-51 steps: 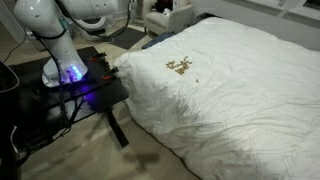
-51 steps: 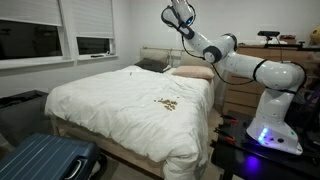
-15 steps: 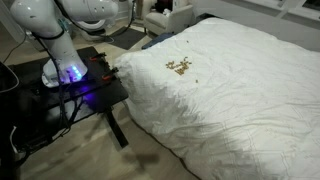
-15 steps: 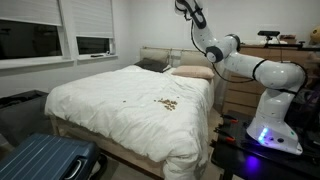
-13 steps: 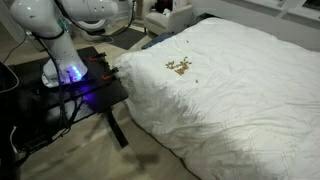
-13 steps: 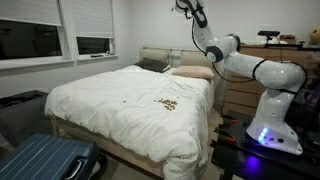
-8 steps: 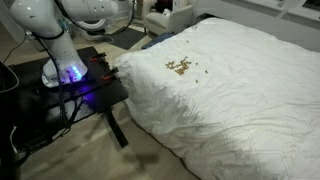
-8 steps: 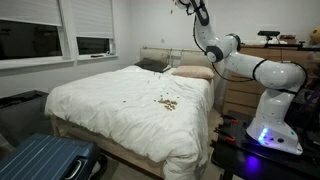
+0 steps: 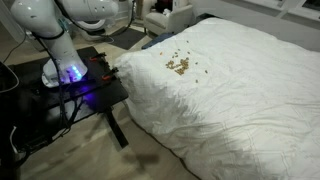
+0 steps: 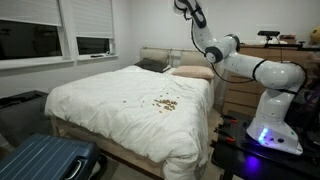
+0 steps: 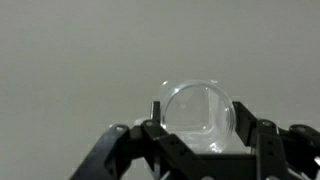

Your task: Pour the contents in the jar on the bed

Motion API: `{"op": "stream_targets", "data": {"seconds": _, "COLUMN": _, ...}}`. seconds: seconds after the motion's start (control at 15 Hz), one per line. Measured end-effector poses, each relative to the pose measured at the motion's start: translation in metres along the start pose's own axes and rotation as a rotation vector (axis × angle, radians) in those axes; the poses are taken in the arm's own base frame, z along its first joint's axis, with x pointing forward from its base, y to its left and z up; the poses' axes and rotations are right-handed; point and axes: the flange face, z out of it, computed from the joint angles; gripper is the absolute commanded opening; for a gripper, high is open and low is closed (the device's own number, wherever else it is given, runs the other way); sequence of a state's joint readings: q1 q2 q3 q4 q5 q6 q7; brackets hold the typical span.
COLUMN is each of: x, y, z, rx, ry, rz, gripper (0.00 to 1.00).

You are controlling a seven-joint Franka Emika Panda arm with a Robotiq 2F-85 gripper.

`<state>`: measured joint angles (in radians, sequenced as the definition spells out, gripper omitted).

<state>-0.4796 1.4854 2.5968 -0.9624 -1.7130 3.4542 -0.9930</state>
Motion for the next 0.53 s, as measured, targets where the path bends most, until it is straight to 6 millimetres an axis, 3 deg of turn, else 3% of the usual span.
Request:
{"op": "stream_targets", "data": {"seconds": 0.27, "x": -0.099, "y": -0.004, "z": -0.033, "rx": -0.041, "ry": -0.208, "rz": -0.02, "gripper": 0.45}}
{"op": "stream_targets", "data": {"seconds": 0.53, "x": -0.197, "y": -0.02, "z": -0.092, "rx": -0.066, "ry": -0.444, "rz": -0.027, "gripper": 0.45}}
